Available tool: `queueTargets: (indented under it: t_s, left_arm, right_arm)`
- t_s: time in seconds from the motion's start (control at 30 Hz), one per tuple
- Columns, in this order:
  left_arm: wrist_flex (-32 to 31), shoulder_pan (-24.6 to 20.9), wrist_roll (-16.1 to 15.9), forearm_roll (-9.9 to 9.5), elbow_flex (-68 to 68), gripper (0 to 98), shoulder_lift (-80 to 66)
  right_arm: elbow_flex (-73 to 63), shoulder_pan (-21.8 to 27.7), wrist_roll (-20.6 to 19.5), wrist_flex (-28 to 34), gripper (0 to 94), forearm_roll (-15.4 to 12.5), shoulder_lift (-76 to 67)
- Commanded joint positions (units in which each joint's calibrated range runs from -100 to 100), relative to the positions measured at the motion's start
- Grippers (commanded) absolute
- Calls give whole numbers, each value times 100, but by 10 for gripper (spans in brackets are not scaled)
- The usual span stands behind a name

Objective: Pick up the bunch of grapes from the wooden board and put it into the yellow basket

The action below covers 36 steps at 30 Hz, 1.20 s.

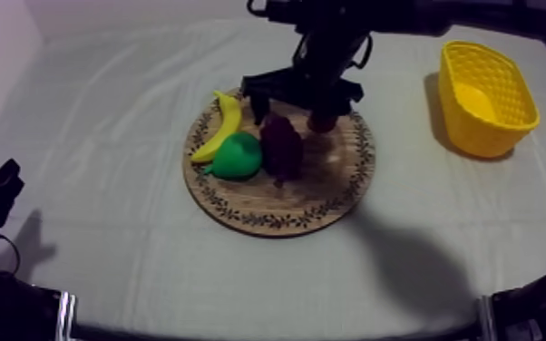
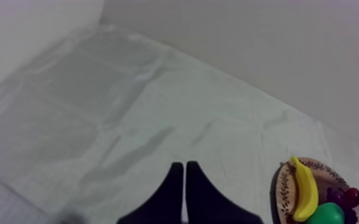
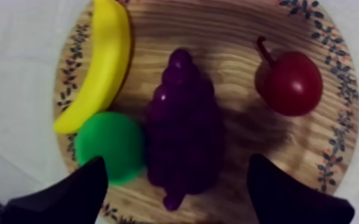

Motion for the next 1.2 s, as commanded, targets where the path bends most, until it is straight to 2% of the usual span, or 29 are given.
queueTargets:
  t_s: [0.0,0.23,0.37,0.47,0.7,0.83,0.93,1.17]
  left_arm:
    - [-1,-2,1,0,0,1,5]
    - [-1,-2,1,0,0,1,5]
    - [-1,-2,1,0,0,1,5]
    - [-1,-2,1,0,0,1,5]
    - [-1,-2,1,0,0,1,5]
    - [-1,-2,1,0,0,1,5]
    - [-1,-2,1,0,0,1,5]
    - [-1,-2,1,0,0,1,5]
  right_arm:
    - [-131,-5,4,29,922,9,339]
    - [-427,-19,15,23,918,2,826]
    - [-407,-36,8,-51,883,24,960]
    - [-307,-67,-13,-171,800,75,986]
    - [-13,-146,-148,-425,505,262,822]
    - [234,-208,-199,-620,384,365,604]
    - [365,-243,-205,-635,339,402,398]
    - [730,-220,-74,-309,314,388,-579]
